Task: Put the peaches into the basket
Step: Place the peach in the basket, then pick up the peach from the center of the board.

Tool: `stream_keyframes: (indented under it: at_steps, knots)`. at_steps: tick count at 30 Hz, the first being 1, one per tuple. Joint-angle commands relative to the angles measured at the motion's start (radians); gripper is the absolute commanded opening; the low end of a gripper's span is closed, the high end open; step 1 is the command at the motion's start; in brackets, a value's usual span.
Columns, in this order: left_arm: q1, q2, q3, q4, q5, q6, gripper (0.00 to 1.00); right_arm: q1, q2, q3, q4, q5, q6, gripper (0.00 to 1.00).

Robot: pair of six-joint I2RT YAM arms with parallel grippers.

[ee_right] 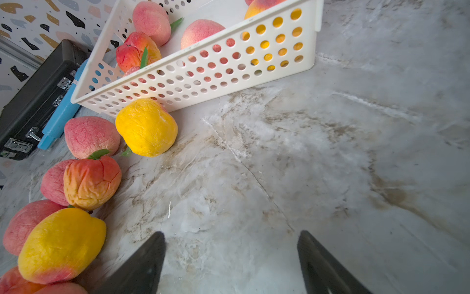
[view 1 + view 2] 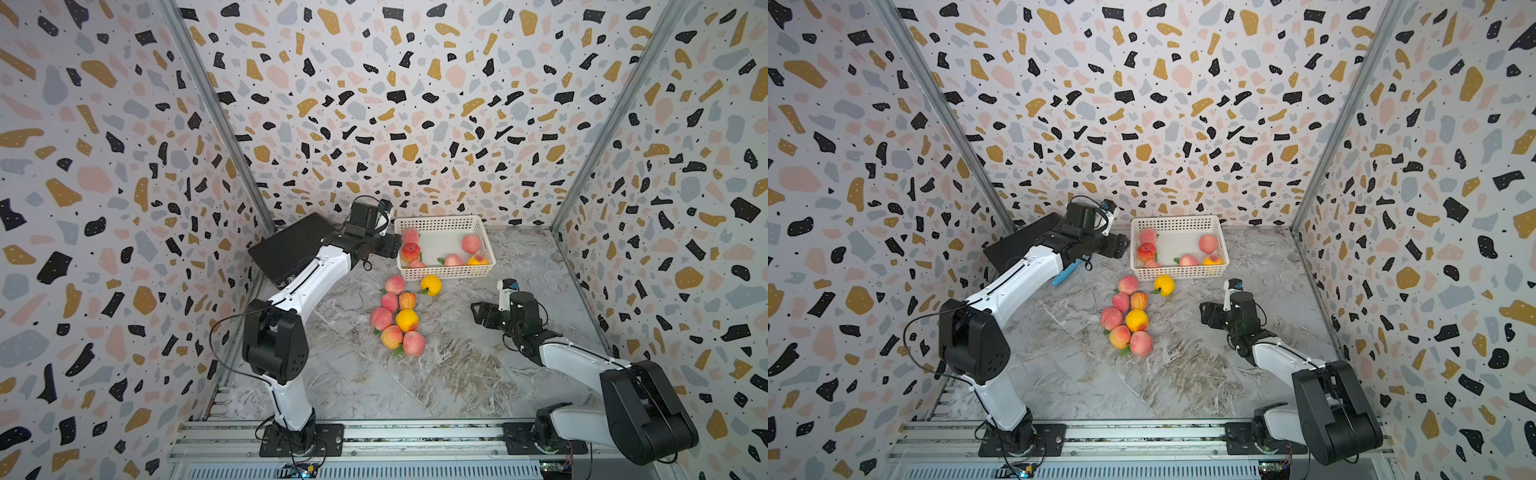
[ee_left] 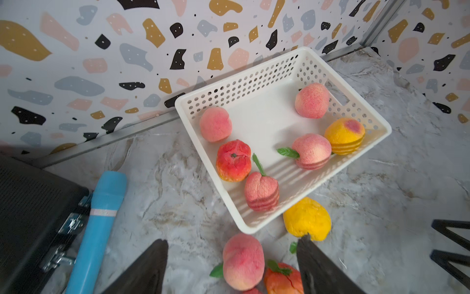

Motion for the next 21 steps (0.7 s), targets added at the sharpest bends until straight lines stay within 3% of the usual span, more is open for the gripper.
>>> stream_keyframes:
  at_steps: [1, 5, 14, 18, 21]
  knots:
    - [0.039, -0.097, -0.087, -0.041, 0.028, -0.055, 0.81, 0.005, -0.008, 0.041, -0.028, -0.010, 0.002, 0.84]
    - [0.079, -0.216, -0.221, -0.057, 0.115, -0.118, 0.82, 0.007, 0.000, 0.053, -0.045, -0.017, -0.007, 0.84]
    - [0.096, -0.417, -0.401, -0.155, 0.195, -0.127, 0.85, 0.018, -0.003, 0.098, -0.154, -0.002, -0.028, 0.84]
    - [0.102, -0.444, -0.476, -0.094, 0.235, -0.153, 0.87, 0.039, -0.013, 0.139, -0.268, -0.012, -0.027, 0.84]
    - [0.115, -0.402, -0.456, -0.108, 0.307, -0.173, 0.87, 0.082, -0.024, 0.172, -0.348, -0.004, -0.027, 0.85]
